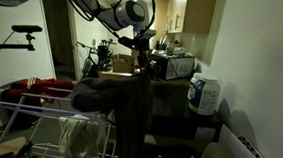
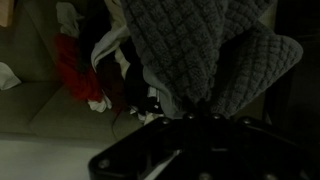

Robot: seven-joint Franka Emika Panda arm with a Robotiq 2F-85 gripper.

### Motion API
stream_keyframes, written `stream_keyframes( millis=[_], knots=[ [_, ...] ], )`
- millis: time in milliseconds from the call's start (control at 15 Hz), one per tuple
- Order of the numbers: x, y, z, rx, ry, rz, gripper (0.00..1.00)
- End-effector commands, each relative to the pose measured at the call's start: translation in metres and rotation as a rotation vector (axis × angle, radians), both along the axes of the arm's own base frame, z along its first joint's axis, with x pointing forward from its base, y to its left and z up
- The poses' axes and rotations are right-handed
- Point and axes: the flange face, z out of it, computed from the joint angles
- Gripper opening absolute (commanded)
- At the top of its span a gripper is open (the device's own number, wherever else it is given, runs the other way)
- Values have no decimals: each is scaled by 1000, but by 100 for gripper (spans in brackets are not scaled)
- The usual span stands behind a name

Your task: Take the towel off of the rack

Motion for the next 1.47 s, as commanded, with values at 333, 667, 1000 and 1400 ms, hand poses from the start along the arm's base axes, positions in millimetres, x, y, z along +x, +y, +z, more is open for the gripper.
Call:
stream_keyframes(
  millis=[333,667,1000,1400],
  knots=[
    [-43,-70,34,-31,31,-111,1],
    [-87,-119,39,-22,58,-196,1],
    [-101,-144,38,-74,31,-200,1],
    [-88,-133,25,-59,43,-177,5]
  ],
)
